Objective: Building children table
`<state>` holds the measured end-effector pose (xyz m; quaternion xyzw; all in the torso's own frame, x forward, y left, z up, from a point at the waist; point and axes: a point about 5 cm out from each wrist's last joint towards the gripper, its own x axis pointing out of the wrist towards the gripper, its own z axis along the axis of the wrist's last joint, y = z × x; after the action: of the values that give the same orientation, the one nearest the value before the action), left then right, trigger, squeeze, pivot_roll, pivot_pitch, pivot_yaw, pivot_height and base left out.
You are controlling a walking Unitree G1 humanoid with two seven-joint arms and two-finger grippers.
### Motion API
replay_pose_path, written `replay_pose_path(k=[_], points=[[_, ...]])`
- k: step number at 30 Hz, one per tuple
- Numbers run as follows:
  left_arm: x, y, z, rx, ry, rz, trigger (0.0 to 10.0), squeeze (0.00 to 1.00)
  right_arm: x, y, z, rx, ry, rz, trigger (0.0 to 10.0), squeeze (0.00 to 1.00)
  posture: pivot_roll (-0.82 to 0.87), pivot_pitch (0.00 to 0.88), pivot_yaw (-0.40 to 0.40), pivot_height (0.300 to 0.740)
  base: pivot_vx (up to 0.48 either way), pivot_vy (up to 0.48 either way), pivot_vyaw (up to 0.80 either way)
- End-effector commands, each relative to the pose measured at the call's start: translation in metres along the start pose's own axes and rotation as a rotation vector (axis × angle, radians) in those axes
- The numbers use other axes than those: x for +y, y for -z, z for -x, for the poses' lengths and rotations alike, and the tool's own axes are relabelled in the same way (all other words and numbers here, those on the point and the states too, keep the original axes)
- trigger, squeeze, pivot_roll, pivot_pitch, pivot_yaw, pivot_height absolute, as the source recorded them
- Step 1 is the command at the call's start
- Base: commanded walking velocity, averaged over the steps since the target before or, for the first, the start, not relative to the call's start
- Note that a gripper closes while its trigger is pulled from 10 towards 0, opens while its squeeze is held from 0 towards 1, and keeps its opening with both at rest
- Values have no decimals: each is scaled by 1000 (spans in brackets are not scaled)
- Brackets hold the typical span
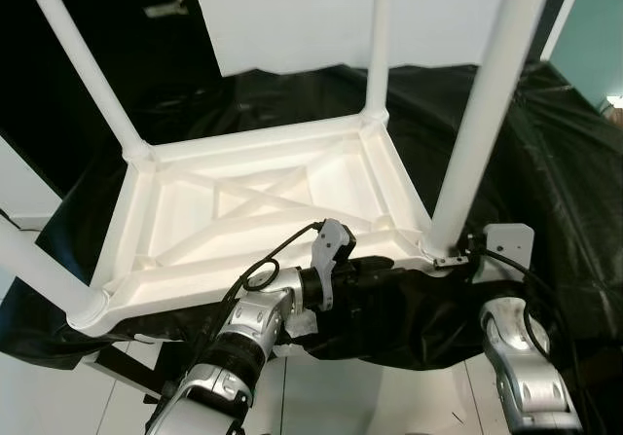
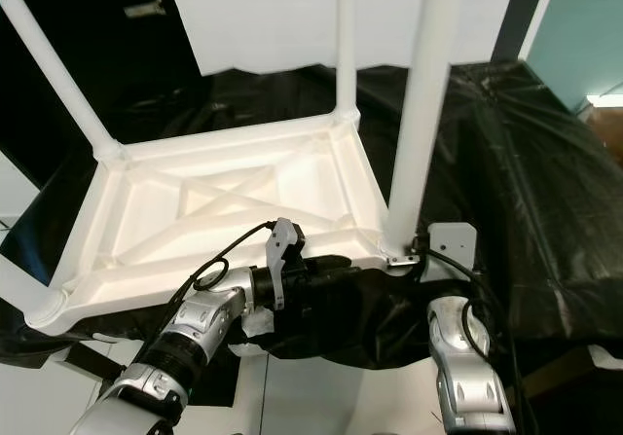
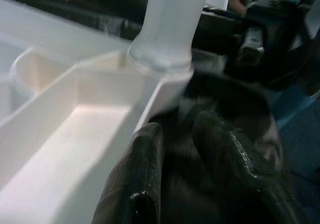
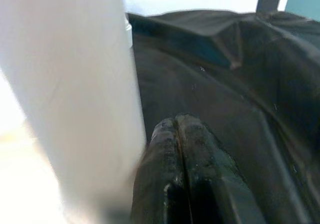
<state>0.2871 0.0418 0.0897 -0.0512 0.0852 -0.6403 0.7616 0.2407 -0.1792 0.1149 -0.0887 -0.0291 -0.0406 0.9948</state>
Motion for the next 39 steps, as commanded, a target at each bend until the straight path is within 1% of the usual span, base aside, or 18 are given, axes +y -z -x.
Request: replay_pose_path(k=[1, 6, 9, 11, 13, 16, 17, 18, 19, 23, 24, 26, 28, 31, 32, 33, 35, 39], points=[[-5, 8, 3, 61, 61, -11, 10000, 0, -1, 5, 8, 48, 25, 15, 10000, 0, -148, 5, 60, 740, 0, 0, 0], [-6, 12, 1, 102, 87, -24, 10000, 0, -11, 9, 15, 76, 102, 42, 10000, 0, -169, 10, 66, 740, 0, 0, 0], [-4, 10, -4, 117, 79, -60, 10000, 0, -21, 8, 18, 81, 173, 63, 10000, 0, -181, 10, 68, 740, 0, 0, 0], [-2, 5, -6, 85, 67, -82, 10000, 0, -26, 7, 20, 88, 207, 72, 10000, 0, -185, 9, 66, 740, 0, 0, 0], [0, -8, -8, 0, 73, -90, 10000, 0, -29, 11, 29, 117, 223, 85, 10000, 0, -186, 9, 62, 740, 0, 0, 0], [-1, -12, -6, -34, 98, -81, 10000, 31, -28, 13, 33, 133, 219, 86, 10000, 0, -186, 9, 62, 740, 0, 0, 0], [-3, -17, -3, -71, 133, -69, 10000, 502, -24, 16, 37, 153, 205, 85, 10000, 0, -185, 9, 60, 740, 0, 0, 0], [-4, -23, 0, -118, 146, -71, 10000, 667, -20, 20, 41, 171, 185, 83, 10000, 0, -184, 8, 57, 740, 0, 0, 0], [-4, -26, 2, -150, 151, -76, 10000, 667, -17, 23, 43, 183, 171, 82, 10000, 0, -184, 8, 57, 740, 0, 0, 0], [-3, -29, 5, -171, 146, -86, 10000, 663, -15, 26, 45, 199, 161, 79, 10000, 0, -181, 7, 55, 740, 0, 0, 0], [2, -32, 9, -186, 108, -122, 10000, 518, -14, 30, 46, 215, 155, 78, 10000, 0, -177, 6, 53, 740, 0, 0, 0], [5, -33, 12, -192, 82, -146, 10000, 518, -13, 33, 46, 225, 153, 77, 10000, 0, -177, 6, 53, 740, 0, 0, 0], [13, -32, 20, -144, 25, -198, 10000, 157, -13, 35, 46, 234, 148, 72, 10000, 0, -170, 4, 49, 740, 0, 0, 0], [16, -29, 23, -97, 9, -219, 10000, 98, -13, 34, 45, 234, 147, 68, 10000, 0, -168, 2, 49, 740, 0, 0, 0], [26, -16, 29, 60, -68, -260, 10000, 0, -13, 32, 41, 224, 143, 60, 10000, 0, -167, 2, 49, 740, 0, 0, 0], [26, -16, 29, 60, -68, -260, 10000, 0, -13, 32, 41, 224, 143, 60, 10000, 0, -167, 2, 49, 740, 0, 0, 0], [32, -6, 34, 183, -128, -284, 10000, 0, -11, 30, 39, 215, 137, 51, 10000, 0, -166, 1, 51, 740, 0, 0, 0], [31, -2, 35, 221, -113, -291, 10000, 0, -10, 29, 38, 210, 134, 46, 10000, 0, -167, 1, 52, 740, 0, 0, 0]])
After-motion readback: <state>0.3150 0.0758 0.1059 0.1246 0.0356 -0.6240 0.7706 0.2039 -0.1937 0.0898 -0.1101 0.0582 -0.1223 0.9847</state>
